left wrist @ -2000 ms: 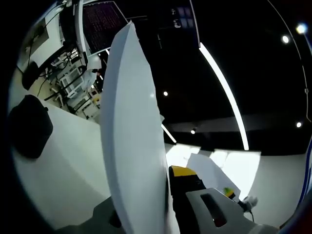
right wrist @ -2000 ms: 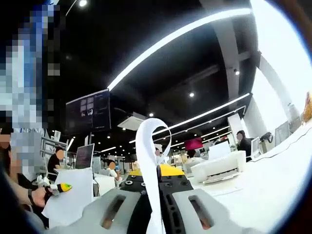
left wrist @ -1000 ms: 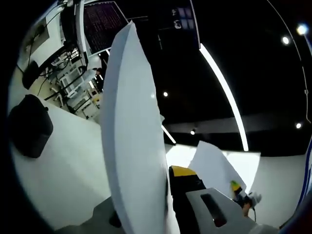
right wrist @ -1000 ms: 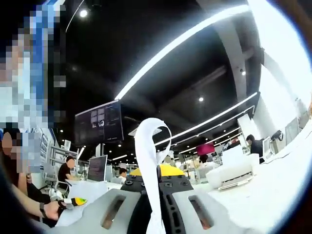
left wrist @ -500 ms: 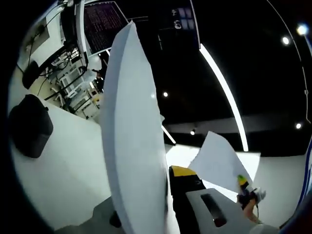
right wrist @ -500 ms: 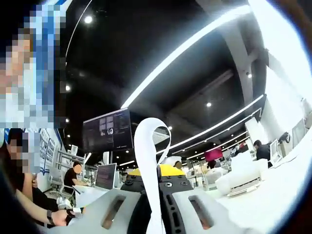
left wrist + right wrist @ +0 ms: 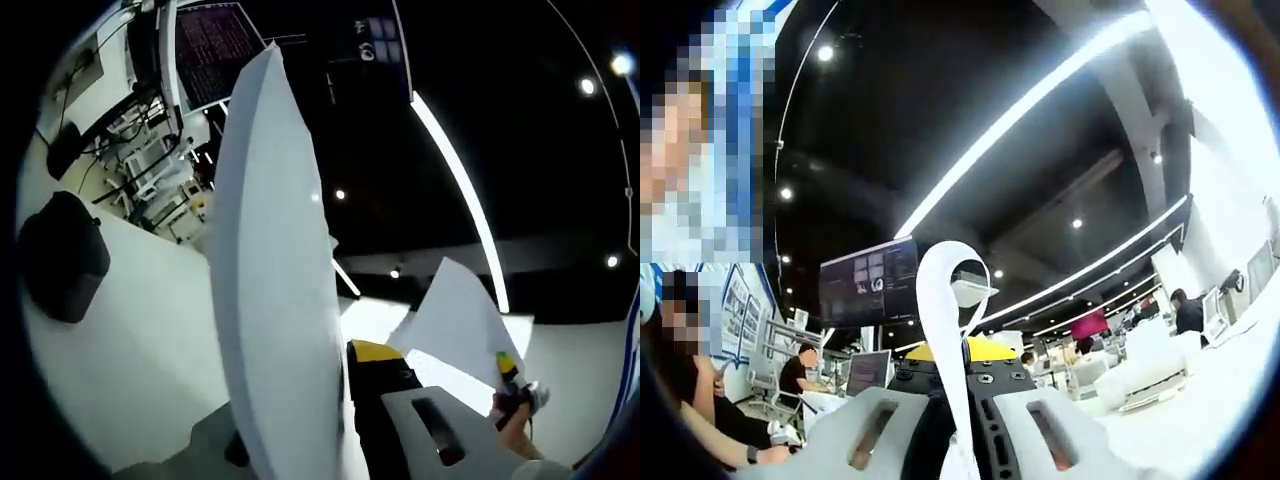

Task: Organize the stack of printing papers by aligning and flattening the scattered papers on the table

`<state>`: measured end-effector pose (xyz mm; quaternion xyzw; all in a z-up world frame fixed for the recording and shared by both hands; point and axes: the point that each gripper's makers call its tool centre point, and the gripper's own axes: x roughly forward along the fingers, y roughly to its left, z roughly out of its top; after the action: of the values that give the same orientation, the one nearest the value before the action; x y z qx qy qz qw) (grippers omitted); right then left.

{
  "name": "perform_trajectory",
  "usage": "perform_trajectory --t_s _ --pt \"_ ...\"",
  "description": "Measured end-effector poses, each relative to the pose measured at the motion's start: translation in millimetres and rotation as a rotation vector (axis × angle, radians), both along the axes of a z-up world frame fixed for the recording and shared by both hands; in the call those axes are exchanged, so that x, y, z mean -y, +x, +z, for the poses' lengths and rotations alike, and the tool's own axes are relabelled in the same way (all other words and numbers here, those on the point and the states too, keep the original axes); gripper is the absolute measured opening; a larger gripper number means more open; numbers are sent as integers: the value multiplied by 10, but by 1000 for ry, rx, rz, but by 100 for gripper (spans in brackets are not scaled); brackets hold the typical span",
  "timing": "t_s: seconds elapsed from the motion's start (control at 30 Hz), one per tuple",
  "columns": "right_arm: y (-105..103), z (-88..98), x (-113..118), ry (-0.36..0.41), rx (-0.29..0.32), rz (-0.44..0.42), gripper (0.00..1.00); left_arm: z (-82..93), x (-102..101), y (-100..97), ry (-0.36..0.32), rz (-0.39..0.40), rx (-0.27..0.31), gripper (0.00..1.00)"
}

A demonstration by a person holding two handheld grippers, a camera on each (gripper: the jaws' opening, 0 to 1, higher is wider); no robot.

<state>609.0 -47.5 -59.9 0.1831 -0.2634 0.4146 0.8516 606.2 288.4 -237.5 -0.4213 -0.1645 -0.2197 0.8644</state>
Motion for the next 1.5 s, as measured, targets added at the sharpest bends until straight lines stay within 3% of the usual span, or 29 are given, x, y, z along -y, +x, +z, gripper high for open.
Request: perform_trajectory --t_s 1.1,1.5 --pt "-238 253 -15 80 32 64 0 1 -8 -2 -1 1 1 8" --pt "-236 213 -60 87 18 77 0 -2 -14 0 -2 1 1 8"
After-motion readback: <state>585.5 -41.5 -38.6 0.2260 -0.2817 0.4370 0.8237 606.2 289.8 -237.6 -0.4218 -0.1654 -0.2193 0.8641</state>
